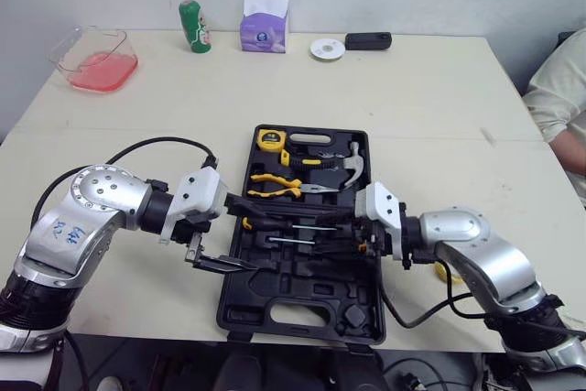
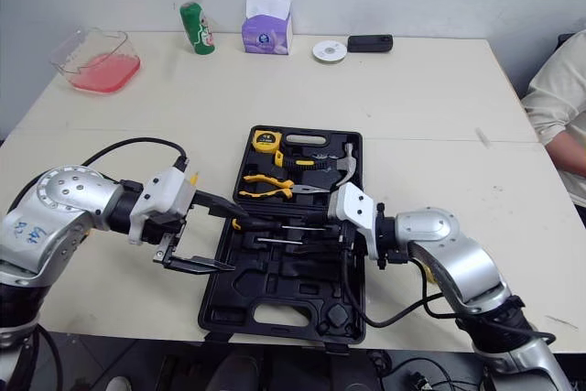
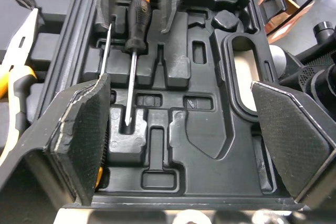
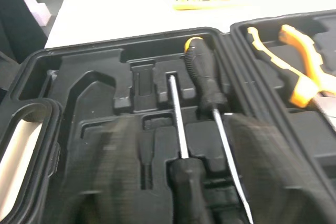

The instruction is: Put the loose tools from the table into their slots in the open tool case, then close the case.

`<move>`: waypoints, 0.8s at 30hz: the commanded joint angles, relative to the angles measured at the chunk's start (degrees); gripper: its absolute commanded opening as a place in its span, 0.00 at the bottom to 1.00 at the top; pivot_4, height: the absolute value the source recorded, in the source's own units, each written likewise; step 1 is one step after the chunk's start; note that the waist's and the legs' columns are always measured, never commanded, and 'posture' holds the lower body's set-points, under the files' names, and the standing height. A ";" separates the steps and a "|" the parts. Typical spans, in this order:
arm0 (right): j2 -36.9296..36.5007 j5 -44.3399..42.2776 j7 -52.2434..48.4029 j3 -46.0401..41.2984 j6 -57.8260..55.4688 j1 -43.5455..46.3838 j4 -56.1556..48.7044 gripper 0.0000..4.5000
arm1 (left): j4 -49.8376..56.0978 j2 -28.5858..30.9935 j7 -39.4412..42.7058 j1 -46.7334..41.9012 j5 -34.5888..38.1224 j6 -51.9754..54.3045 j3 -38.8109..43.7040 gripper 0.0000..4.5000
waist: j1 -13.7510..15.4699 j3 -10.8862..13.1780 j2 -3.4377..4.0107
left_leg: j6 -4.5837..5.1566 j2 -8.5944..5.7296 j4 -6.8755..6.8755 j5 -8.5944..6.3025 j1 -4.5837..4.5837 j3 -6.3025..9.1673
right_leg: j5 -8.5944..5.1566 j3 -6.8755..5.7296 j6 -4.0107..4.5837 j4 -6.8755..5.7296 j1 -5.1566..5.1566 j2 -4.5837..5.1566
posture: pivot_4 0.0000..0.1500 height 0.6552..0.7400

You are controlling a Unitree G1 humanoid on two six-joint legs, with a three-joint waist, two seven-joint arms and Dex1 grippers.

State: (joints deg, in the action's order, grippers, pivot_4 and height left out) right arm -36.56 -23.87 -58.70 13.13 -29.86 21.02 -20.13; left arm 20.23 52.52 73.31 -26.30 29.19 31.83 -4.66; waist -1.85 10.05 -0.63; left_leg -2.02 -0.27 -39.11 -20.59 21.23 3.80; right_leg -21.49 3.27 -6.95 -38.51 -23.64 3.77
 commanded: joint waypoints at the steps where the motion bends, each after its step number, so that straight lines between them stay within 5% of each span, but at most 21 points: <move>1: 0.10 2.33 -0.30 1.08 2.34 0.18 1.41 0.18 | 1.64 -0.10 -0.02 -1.10 0.73 0.08 0.32 1.00 | 0.01 0.00 0.00 | 0.00 0.00 0.00 0.00 0.00 0.01 | 0.00 -0.01 0.00 0.00 0.00 0.00 | 1.00 1.00; 3: -0.98 5.12 -0.81 2.86 3.59 0.04 2.81 0.01 | 1.61 -0.22 -0.12 -1.13 0.72 0.06 0.32 1.00 | -0.01 0.00 0.00 | 0.00 -0.01 0.00 0.00 0.00 0.01 | 0.00 -0.01 0.00 0.00 0.00 0.00 | 1.00 1.00; 24: -5.80 15.28 1.38 11.03 -1.95 -0.20 4.40 0.01 | 1.97 -0.77 -1.91 1.06 0.05 -1.11 0.55 1.00 | 0.24 -0.80 -0.56 | -0.02 -0.05 -0.02 -0.01 -0.20 0.17 | 0.00 -0.04 0.00 0.29 0.25 0.06 | 1.00 1.00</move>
State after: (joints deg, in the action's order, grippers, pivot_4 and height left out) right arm -41.18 -11.92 -57.85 21.67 -27.61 23.57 -19.44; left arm 20.34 51.88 71.75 -25.47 29.14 31.67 -4.81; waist -1.60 9.25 -1.19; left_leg -2.04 -0.32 -39.14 -20.60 21.02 3.97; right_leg -21.49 3.23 -6.95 -38.22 -23.38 3.83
